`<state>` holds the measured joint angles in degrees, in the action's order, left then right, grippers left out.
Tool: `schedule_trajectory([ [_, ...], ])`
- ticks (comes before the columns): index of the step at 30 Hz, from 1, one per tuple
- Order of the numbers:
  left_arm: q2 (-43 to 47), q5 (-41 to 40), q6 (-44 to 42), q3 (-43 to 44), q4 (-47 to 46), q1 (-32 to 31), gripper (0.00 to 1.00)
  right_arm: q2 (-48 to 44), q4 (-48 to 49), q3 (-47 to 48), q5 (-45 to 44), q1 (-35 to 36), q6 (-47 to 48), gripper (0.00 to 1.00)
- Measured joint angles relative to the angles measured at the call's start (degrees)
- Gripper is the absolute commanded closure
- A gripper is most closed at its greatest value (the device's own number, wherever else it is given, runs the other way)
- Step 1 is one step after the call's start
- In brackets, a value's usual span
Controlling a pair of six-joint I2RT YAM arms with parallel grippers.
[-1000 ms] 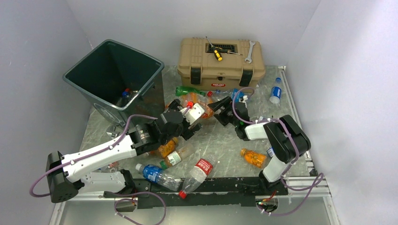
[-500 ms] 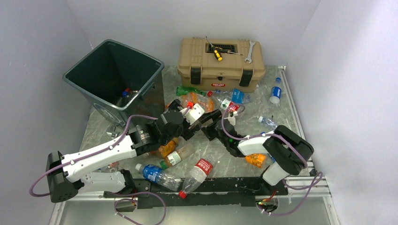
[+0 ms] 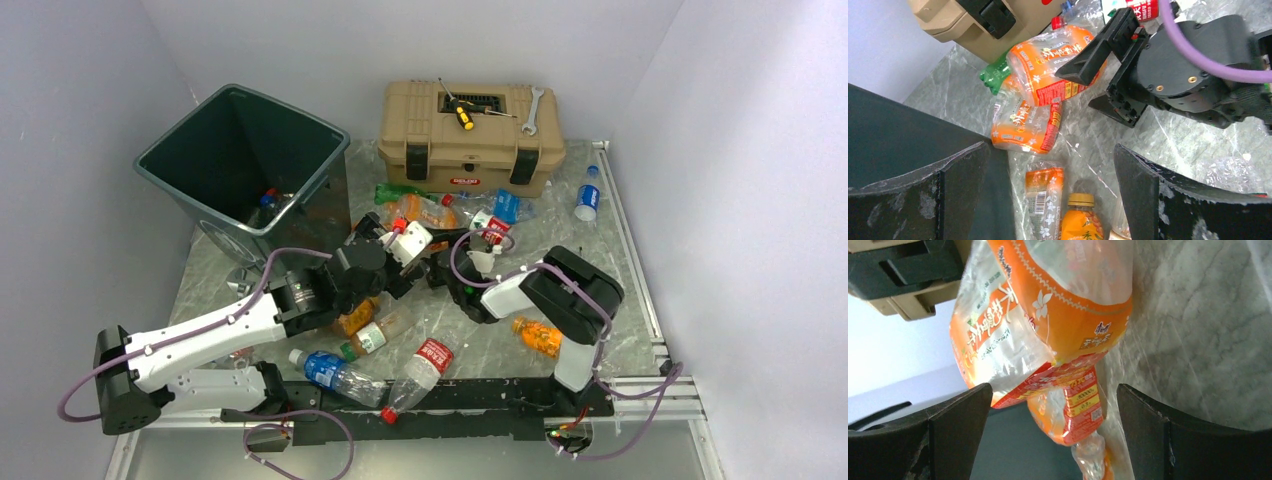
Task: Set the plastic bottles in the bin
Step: Pick up the plastic bottle at the center of the board.
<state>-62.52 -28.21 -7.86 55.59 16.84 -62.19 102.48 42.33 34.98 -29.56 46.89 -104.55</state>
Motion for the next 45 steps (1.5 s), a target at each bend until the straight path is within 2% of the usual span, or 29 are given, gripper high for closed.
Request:
schedule_trajectory([
  [4,0.1,-0.2,0.0,0.0,-0.1,-0.3,0.0,3.4,1.7,1.8,-0.3,-0.9,-2.5,0.01],
  [7,0.1,-0.3,0.0,0.0,-0.2,-0.5,0.01,4.5,3.6,2.1,-0.5,-2.2,-3.6,0.11],
  [13,0.1,-0.4,0.0,0.0,-0.2,-0.8,0.01,6.6,9.4,2.1,-0.6,-3.7,-3.8,0.41],
  [15,0.1,-0.6,0.0,0.0,-0.2,-0.8,0.0,6.9,11.4,1.8,-0.6,-4.0,-3.3,0.46],
  [23,0.0,-0.7,0.0,0.0,-0.2,-0.9,0.01,6.5,14.1,-4.6,-0.6,-6.1,2.3,0.61],
  [28,-0.5,-0.7,0.0,0.0,-0.2,-0.9,0.0,3.3,13.9,-10.1,0.2,-7.7,7.8,0.66],
  [31,-0.9,-0.7,0.0,0.0,-0.1,-0.9,0.01,-2.3,13.9,-13.4,2.7,-9.0,13.5,0.59],
  [34,-1.0,-0.8,0.0,0.0,-0.1,-0.9,0.0,-9.6,13.7,-15.8,8.0,-11.8,20.3,0.32],
  [37,-1.0,-1.3,0.0,0.0,-0.1,-0.9,0.01,-18.5,7.7,-15.6,13.2,-14.9,27.6,0.14],
  [41,-1.1,-1.6,0.0,0.0,-0.1,-0.9,0.0,-32.1,-8.1,-10.7,16.6,-16.7,37.9,0.02],
  [45,-1.1,-1.6,0.0,0.0,-0.1,-0.9,0.0,-36.9,-13.0,-9.5,21.6,-19.2,39.8,0.0],
])
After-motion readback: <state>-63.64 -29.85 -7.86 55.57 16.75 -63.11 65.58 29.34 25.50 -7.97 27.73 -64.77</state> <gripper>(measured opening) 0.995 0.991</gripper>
